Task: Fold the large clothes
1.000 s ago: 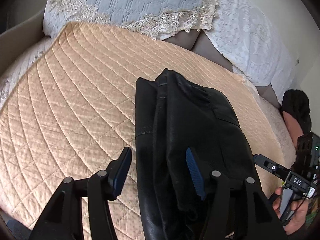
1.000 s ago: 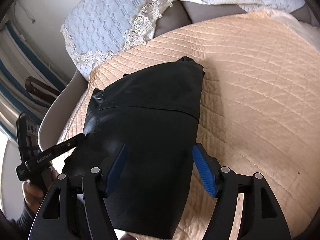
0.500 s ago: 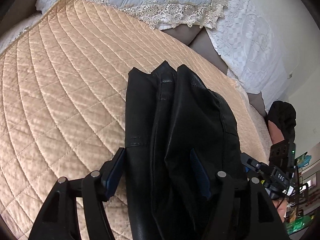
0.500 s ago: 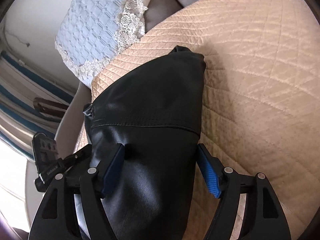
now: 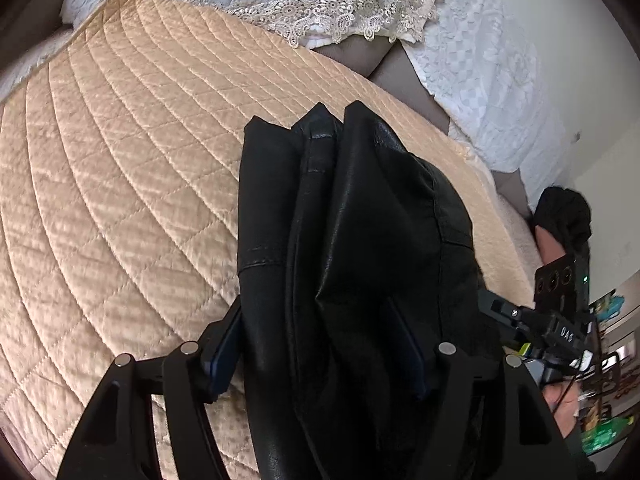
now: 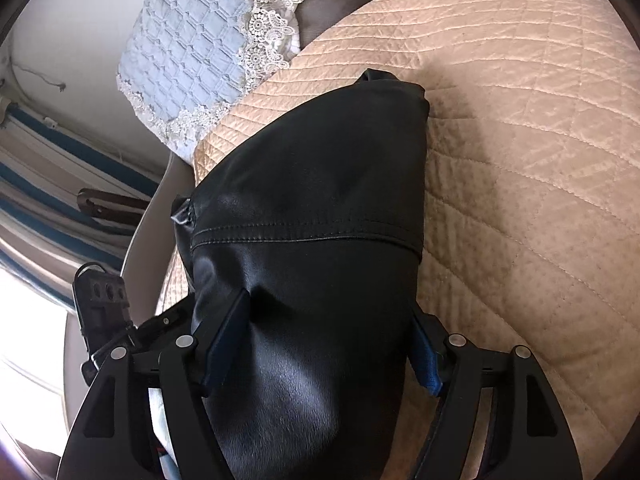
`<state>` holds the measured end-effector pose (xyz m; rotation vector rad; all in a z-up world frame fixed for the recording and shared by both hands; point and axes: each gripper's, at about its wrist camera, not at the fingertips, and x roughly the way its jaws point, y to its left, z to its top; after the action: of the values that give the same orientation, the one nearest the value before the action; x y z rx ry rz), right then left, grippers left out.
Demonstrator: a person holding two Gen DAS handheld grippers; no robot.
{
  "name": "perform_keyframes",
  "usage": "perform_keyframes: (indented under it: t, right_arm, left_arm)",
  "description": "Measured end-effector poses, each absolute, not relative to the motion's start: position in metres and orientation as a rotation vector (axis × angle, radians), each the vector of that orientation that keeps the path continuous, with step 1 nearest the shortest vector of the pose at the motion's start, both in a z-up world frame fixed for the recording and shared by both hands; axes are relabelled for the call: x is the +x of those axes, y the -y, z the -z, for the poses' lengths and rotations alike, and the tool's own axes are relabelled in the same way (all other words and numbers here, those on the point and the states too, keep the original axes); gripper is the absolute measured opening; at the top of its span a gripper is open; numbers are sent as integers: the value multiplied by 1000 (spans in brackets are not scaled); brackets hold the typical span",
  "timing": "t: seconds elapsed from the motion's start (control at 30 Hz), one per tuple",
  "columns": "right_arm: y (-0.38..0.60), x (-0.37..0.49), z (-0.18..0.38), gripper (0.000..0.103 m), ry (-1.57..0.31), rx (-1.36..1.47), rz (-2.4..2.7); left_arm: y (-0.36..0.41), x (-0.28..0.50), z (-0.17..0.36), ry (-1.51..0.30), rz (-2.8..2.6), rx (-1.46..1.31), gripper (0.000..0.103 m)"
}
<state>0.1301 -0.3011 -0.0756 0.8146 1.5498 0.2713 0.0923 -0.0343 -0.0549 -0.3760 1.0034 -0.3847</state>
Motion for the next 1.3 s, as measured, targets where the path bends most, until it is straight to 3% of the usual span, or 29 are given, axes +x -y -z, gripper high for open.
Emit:
perform_keyframes:
  t: [0.17, 0.37, 0.53, 1.3]
  right_arm:
    - [304, 130, 65, 42, -1542, 811, -259]
    - [296, 137, 44, 25, -1523, 742, -268]
    - [291, 136, 22, 22, -1504, 702, -281]
    - [258, 164, -1, 20, -1460, 648, -374]
  left_arm:
    - [43, 89, 48, -983, 351, -296, 55]
    - [54, 82, 33, -946, 311, -184, 33]
    - [53, 73, 19, -920, 317, -164, 25]
    - [30, 66, -13, -845, 327, -184, 11]
